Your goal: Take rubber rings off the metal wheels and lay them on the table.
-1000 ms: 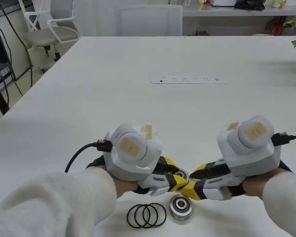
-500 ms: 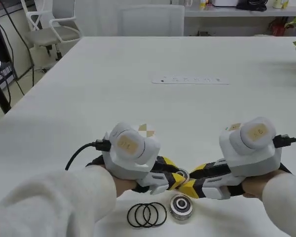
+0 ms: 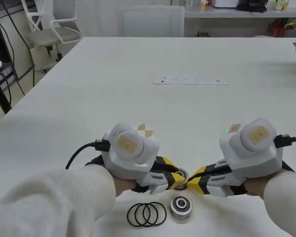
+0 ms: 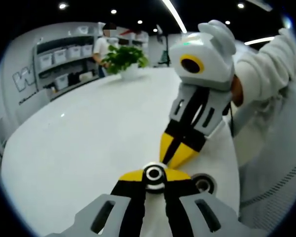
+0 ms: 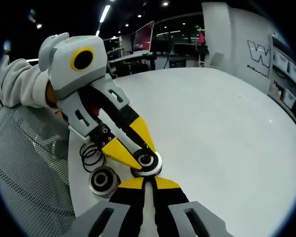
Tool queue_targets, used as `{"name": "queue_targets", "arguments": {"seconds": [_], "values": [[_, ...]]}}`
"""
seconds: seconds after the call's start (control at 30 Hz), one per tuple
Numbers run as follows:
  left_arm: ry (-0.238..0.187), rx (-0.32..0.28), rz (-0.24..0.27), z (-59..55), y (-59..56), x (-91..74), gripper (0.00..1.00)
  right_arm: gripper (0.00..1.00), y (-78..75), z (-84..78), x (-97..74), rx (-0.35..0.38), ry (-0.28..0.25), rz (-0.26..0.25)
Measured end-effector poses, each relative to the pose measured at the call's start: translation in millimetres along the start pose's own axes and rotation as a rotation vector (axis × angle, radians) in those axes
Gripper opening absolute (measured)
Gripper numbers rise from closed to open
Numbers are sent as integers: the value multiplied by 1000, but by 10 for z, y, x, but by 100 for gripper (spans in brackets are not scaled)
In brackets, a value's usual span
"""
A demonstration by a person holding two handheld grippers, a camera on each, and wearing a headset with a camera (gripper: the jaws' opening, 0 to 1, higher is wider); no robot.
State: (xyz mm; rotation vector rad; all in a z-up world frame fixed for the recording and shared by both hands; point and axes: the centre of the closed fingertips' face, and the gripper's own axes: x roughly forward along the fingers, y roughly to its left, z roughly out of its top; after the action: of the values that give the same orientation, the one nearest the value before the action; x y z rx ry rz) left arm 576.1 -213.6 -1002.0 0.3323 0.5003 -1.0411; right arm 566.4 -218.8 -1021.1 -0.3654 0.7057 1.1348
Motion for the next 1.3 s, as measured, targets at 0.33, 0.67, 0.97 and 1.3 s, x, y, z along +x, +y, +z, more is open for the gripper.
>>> {"name": "queue_targets", "arguments": {"seconds": [0.33, 0.67, 0.97, 1.3], "values": [[1, 7, -3, 5, -8, -3, 14, 0, -68, -26, -24, 184, 6, -22], [2, 13, -5, 5, -10, -2, 14, 0, -117, -8, -64, 518, -76, 16], [-6, -9, -8, 2, -3, -4, 14, 0, -85, 123, -149, 606, -157, 33], [-11, 0, -3, 2, -3, -5, 14, 0, -25, 135, -143, 598, -130, 28]]}}
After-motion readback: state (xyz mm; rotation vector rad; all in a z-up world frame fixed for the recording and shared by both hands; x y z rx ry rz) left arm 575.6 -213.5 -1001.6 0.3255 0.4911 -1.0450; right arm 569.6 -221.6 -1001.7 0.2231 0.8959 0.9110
